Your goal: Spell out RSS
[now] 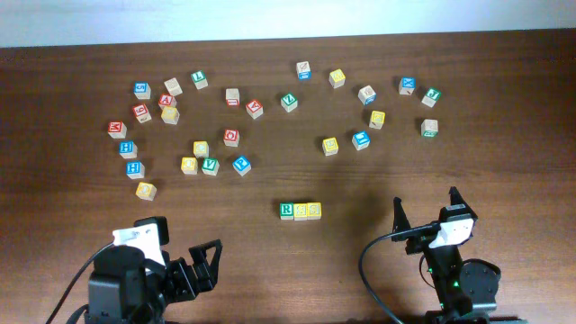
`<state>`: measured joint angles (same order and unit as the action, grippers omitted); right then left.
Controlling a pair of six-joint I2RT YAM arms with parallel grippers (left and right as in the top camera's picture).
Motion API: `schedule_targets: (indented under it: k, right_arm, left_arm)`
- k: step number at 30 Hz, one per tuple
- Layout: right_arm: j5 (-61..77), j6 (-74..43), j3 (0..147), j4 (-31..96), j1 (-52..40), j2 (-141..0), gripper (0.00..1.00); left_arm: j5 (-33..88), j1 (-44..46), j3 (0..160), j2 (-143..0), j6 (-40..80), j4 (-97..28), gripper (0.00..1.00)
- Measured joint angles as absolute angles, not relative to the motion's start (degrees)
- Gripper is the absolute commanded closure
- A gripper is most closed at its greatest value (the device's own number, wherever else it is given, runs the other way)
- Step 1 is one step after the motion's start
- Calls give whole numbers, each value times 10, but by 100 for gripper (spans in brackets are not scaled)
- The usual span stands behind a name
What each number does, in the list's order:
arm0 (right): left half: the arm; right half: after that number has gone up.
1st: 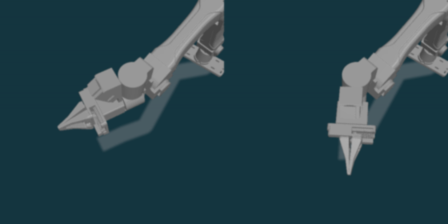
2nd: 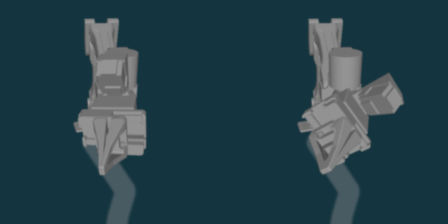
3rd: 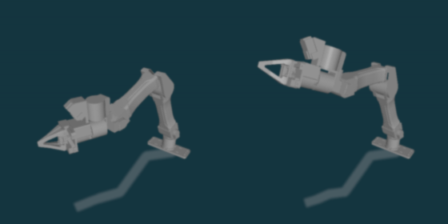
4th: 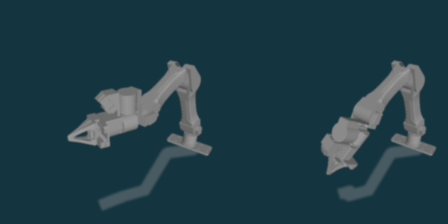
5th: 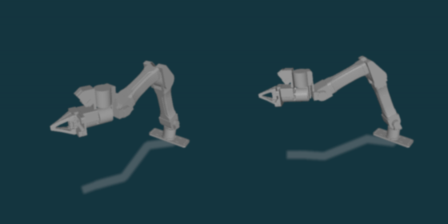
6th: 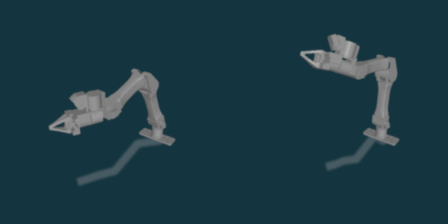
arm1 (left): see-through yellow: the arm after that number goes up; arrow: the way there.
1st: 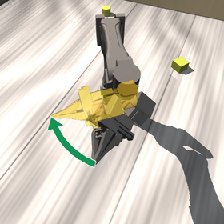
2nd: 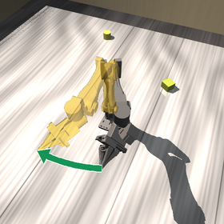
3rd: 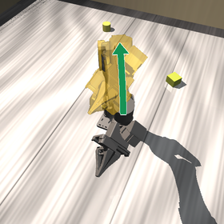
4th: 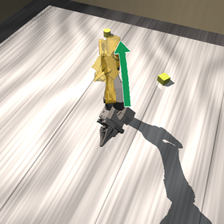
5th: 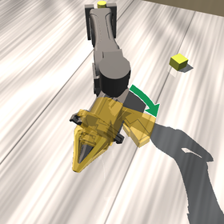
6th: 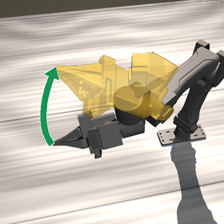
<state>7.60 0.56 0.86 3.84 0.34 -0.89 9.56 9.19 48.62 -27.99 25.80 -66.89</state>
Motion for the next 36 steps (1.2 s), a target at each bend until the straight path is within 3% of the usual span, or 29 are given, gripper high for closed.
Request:
schedule_targets:
  k: [26,29,36]
  right_arm:
    - [40,-32,8,42,3,-9,2]
    - [40,-33,8,42,3,-8,2]
    - [40,-32,8,42,3,-8,2]
  left_arm:
    - [96,92,486,-280,258,-692,1]
    - [95,92,484,-280,254,-638,1]
    - [95,61,408,-188,54,-408,1]
